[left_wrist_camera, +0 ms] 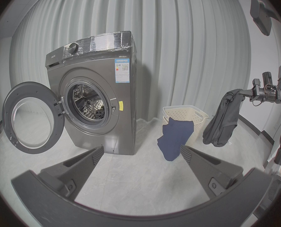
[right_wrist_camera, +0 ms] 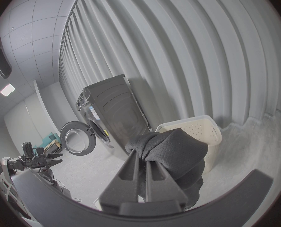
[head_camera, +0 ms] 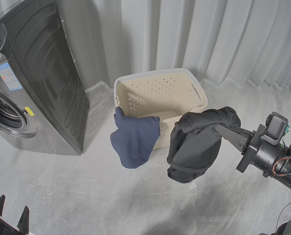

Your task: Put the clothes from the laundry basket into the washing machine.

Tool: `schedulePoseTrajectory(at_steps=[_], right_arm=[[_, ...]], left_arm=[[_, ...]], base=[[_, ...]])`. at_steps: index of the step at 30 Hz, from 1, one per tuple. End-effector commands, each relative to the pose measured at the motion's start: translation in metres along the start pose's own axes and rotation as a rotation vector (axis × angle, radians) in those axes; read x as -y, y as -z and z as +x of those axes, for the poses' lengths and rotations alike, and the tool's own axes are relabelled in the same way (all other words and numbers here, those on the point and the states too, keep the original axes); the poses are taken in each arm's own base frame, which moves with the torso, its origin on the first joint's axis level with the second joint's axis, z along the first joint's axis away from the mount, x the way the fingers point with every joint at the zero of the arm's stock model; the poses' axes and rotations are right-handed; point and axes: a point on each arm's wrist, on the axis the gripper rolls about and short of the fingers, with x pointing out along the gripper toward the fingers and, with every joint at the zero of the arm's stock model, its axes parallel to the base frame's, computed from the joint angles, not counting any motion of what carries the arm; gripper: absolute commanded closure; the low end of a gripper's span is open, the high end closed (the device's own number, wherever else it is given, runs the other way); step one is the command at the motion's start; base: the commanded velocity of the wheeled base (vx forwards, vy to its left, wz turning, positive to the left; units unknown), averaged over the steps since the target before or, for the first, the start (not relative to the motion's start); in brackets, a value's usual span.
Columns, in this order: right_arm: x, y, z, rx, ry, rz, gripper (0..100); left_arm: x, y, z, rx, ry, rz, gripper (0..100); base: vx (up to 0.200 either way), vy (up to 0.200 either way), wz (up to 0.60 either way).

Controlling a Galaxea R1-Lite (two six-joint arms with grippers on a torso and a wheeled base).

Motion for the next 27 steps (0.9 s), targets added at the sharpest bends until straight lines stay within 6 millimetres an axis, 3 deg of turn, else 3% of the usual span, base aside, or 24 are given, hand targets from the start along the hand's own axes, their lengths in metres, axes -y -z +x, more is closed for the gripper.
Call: schedulePoseTrajectory(at_steps=[1, 3, 27], right_arm=[[0.0009, 0.0064, 0.0029, -0.027, 0.001, 0.003, 100], [0.0009, 0.0060, 0.0031, -0.026, 0.001, 0.003, 100], [0.0005, 0.0038, 0.0040, -0.015, -0.003, 0.004, 100]], left_arm=[[-0.0001, 0.0048, 0.0004, -0.006, -0.001, 0.000, 0], [-0.0002, 0.0048, 0.0004, -0.006, -0.003, 0.000, 0], [-0.0001, 0.0048, 0.0004, -0.006, 0.002, -0.004, 0]], base=[[0.000, 0.000, 0.00], [0.000, 0.000, 0.00], [0.000, 0.200, 0.00]])
